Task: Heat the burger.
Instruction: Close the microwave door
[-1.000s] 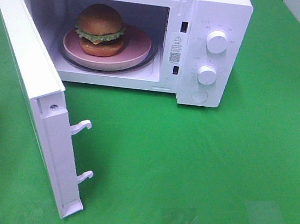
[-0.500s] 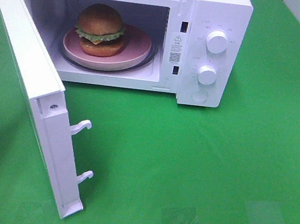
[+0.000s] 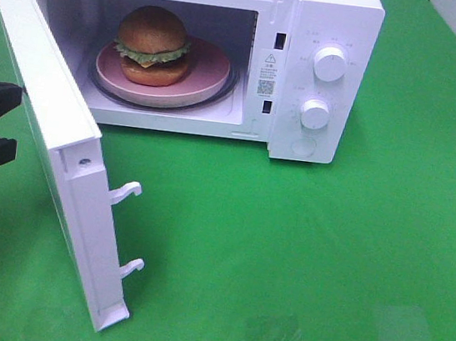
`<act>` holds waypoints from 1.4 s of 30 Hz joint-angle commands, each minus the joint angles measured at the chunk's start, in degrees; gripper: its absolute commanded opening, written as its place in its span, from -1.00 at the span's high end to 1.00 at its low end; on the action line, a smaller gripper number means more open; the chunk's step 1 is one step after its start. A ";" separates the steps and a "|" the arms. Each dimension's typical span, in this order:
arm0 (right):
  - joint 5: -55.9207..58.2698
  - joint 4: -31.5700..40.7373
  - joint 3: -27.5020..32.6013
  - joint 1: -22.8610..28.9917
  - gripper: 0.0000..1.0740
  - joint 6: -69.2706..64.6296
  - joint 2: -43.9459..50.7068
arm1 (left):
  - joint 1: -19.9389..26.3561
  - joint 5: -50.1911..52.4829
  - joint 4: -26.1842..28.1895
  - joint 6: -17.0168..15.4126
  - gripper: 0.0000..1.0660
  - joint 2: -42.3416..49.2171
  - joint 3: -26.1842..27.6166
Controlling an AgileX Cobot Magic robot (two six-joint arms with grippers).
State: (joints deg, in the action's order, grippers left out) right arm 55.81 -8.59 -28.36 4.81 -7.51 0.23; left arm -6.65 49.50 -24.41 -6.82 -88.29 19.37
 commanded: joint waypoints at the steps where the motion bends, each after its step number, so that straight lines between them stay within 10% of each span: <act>1: -0.57 0.11 0.11 -0.17 -0.41 0.29 1.55 | -3.15 0.74 1.20 0.11 1.00 -1.83 2.06; 42: -0.57 0.11 0.11 -0.17 -0.41 0.29 1.55 | -24.52 -9.40 19.71 5.04 1.00 -19.54 29.51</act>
State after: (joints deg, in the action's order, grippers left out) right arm 55.81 -8.59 -28.36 4.81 -7.51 0.23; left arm -30.08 41.94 -6.70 -3.15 -107.03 46.41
